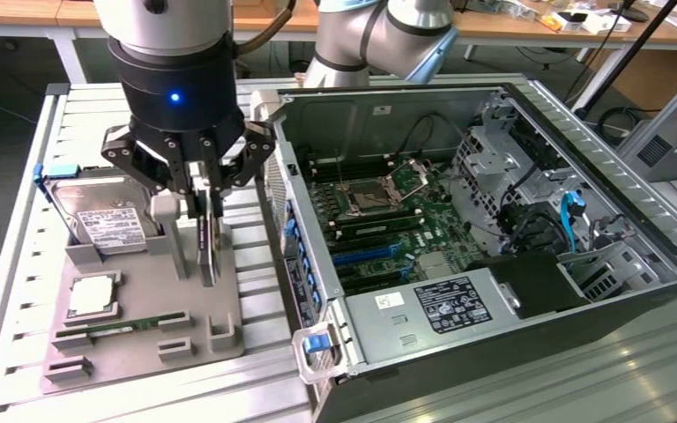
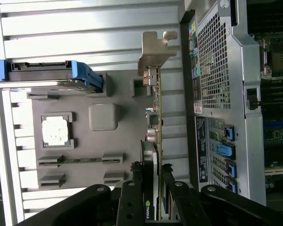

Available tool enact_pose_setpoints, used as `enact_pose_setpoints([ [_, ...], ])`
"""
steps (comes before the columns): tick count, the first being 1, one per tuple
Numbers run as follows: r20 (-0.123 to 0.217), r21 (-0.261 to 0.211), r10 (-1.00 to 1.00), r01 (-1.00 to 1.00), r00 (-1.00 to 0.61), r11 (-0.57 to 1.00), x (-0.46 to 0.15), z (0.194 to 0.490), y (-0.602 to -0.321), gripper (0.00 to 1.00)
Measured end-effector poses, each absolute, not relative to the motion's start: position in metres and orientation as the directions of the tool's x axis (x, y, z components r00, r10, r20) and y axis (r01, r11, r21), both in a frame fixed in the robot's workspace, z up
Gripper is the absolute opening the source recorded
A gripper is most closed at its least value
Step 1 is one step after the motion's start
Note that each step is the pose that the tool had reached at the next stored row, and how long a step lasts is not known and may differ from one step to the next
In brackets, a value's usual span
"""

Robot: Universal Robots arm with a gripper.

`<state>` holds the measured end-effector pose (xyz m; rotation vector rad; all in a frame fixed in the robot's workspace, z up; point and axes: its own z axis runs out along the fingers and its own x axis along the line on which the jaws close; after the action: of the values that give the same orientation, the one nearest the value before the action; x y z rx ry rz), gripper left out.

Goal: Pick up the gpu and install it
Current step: 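Pick up the gpu and move the gpu toward the slot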

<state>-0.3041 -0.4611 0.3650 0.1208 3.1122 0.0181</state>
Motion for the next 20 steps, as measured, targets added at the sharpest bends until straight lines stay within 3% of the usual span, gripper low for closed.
enact_pose_setpoints([
  [20, -0.026, 0.013, 0.078, 0.077, -0.997, 0.997, -0.304, 0.382, -0.461, 0.27],
])
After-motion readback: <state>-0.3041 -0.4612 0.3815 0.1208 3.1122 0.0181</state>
